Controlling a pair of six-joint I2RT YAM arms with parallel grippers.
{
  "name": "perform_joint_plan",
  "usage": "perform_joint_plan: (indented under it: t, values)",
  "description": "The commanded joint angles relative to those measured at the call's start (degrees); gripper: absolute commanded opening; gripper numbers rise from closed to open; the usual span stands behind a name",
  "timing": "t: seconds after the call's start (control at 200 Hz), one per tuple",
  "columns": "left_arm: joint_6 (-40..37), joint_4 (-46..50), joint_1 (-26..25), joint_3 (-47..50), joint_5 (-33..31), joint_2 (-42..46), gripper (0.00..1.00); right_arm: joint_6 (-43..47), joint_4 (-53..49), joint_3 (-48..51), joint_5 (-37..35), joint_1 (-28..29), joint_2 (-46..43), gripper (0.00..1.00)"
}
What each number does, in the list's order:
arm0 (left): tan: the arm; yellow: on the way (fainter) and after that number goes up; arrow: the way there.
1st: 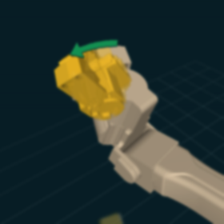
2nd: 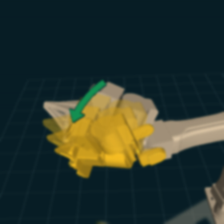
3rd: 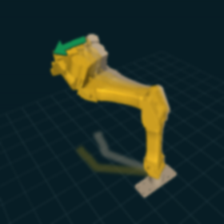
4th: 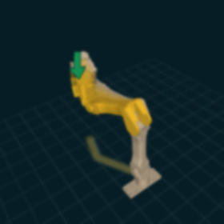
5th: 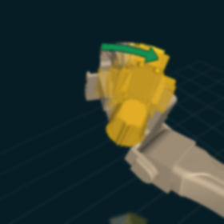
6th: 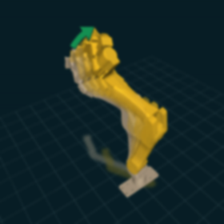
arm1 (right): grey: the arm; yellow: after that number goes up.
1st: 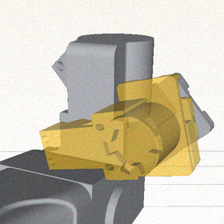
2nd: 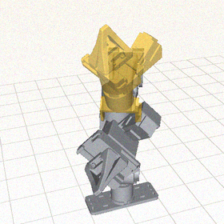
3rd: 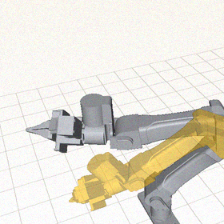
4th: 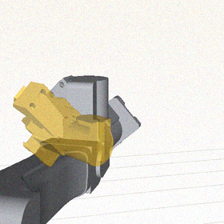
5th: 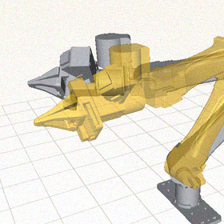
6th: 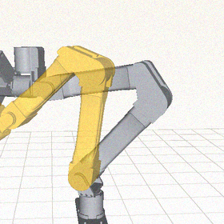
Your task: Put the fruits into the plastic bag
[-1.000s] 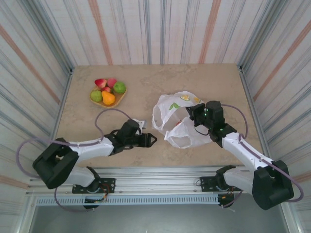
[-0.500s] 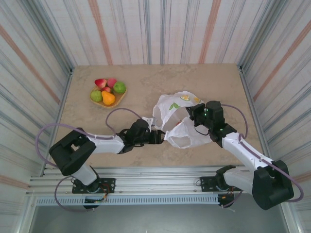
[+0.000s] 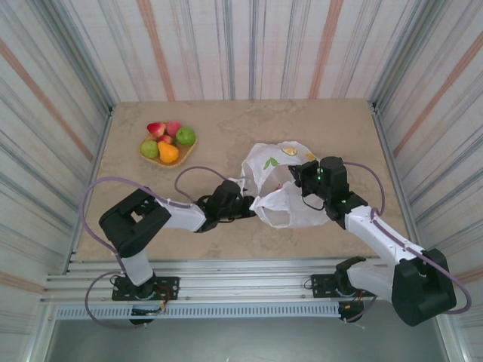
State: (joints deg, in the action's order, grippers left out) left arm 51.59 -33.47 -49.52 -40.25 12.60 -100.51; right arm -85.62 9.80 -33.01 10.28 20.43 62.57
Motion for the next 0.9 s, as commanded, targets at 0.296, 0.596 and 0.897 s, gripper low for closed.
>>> perform_joint_plan:
  t: [0.296, 0.596, 0.897]
  values:
    - [-5.6, 10.0, -0.4, -3.1, 1.7, 15.6, 0.0, 31.7, -25.8, -13.8, 0.0, -4.2, -3.9, 0.0]
    - [-7.3, 15.8, -0.5, -4.7, 3.3, 21.4, 0.0, 44.1, -35.1, -22.6, -0.6, -6.0, -2.7, 0.0]
    - [-9.8, 18.4, -0.5, -2.9, 1.3, 24.7, 0.0, 50.4, -37.0, -25.8, 1.5, -7.5, 1.9, 0.0]
